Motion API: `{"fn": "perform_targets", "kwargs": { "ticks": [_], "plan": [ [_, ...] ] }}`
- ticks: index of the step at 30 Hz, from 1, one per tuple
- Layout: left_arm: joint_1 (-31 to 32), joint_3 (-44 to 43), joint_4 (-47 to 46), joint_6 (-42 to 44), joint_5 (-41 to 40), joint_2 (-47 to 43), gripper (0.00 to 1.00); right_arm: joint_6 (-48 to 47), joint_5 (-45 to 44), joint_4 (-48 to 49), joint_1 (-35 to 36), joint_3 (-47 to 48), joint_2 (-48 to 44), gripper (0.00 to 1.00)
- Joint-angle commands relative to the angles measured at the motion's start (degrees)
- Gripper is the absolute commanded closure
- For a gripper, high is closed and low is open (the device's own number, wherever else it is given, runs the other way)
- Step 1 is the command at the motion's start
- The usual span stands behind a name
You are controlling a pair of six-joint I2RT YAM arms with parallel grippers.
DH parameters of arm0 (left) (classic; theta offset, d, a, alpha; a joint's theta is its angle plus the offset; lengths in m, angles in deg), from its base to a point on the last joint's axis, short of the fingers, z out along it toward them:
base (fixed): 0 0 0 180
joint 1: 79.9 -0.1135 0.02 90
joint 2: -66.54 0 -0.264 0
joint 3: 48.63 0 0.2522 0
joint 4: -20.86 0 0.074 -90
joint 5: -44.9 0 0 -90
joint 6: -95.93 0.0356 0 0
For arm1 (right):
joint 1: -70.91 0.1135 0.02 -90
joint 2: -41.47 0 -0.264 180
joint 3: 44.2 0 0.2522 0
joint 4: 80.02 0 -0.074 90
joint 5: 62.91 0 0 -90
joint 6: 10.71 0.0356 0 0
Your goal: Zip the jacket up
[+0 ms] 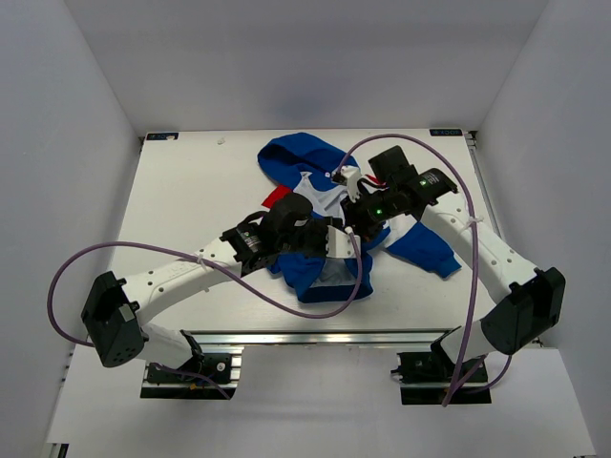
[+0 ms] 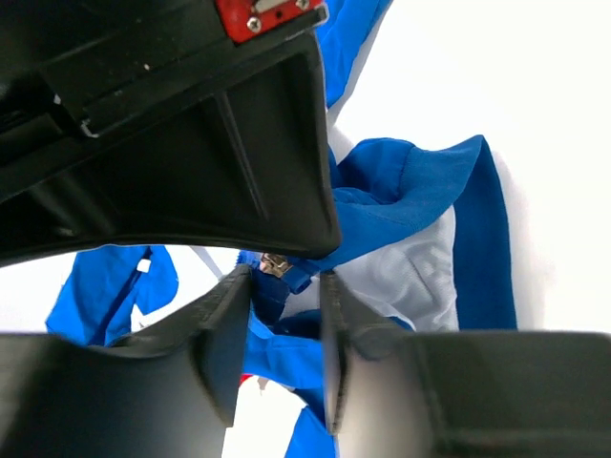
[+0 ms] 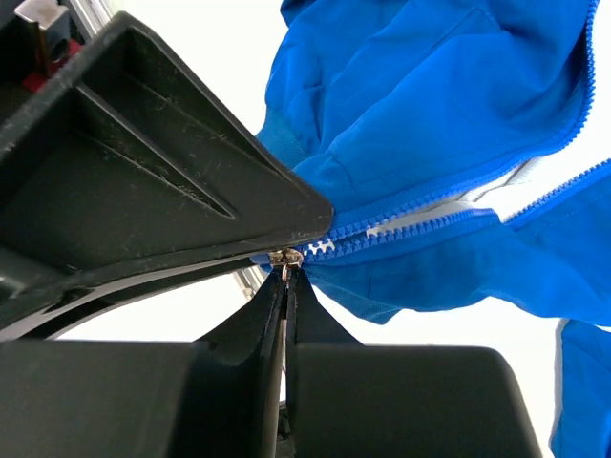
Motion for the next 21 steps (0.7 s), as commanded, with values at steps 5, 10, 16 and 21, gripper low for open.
{"fn": "perform_targets", "kwargs": {
  "ticks": [5, 10, 16, 21],
  "plan": [
    [0.47, 0.85, 2.12, 2.02, 1.25, -2.73, 0.71, 0.79, 2.23, -0.74, -0.52, 2.8, 0.14, 1.0],
    [0.65, 1.82, 2.29, 2.9, 2.05, -4.31, 0.92, 1.05, 0.4, -1.7, -0.61, 3.85, 0.15, 1.0],
    [1.0, 2.17, 2.82, 3.52, 3.19, -5.37, 1.0, 1.58, -5.14, -2.67, -0.61, 5.61, 0.85, 1.0],
    [1.09, 2.0, 3.88, 3.61, 5.29, -5.89, 1.0, 1.67, -12.86, -3.64, -0.61, 7.37, 2.16, 1.0]
  ]
}}
